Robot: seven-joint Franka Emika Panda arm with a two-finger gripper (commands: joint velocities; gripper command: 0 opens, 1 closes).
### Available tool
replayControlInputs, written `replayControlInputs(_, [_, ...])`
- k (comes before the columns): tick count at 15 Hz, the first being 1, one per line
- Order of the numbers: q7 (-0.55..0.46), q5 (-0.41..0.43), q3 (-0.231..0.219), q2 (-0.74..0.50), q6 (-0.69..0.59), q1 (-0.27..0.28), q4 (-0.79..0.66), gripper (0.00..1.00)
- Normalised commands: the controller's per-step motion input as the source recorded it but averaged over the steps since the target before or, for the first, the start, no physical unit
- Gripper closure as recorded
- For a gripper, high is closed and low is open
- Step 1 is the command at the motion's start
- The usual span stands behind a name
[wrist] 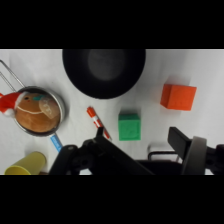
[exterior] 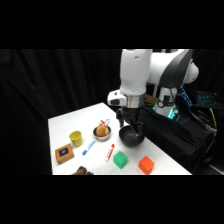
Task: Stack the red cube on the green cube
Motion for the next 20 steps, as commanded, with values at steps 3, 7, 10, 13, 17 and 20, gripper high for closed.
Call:
replayControlInputs(3, [0.18, 0.096, 0.055, 0.09, 0.36, 0.099, -0.11, 0.0])
replayControlInputs(7, [0.18, 0.111, 0.044, 0.1, 0.41, 0.096, -0.12, 0.0])
replayControlInputs(10, [0.17, 0.073, 0.025, 0.13, 0.37, 0.108, -0.09, 0.0])
replayControlInputs(13, [0.19, 0.035, 0.004, 0.15, 0.3, 0.136, -0.03, 0.0])
replayControlInputs(17, [0.19, 0.02, -0.028, 0.14, 0.2, 0.158, 0.04, 0.0])
replayControlInputs(20, [0.15, 0.028, -0.054, 0.15, 0.19, 0.151, 0.06, 0.0])
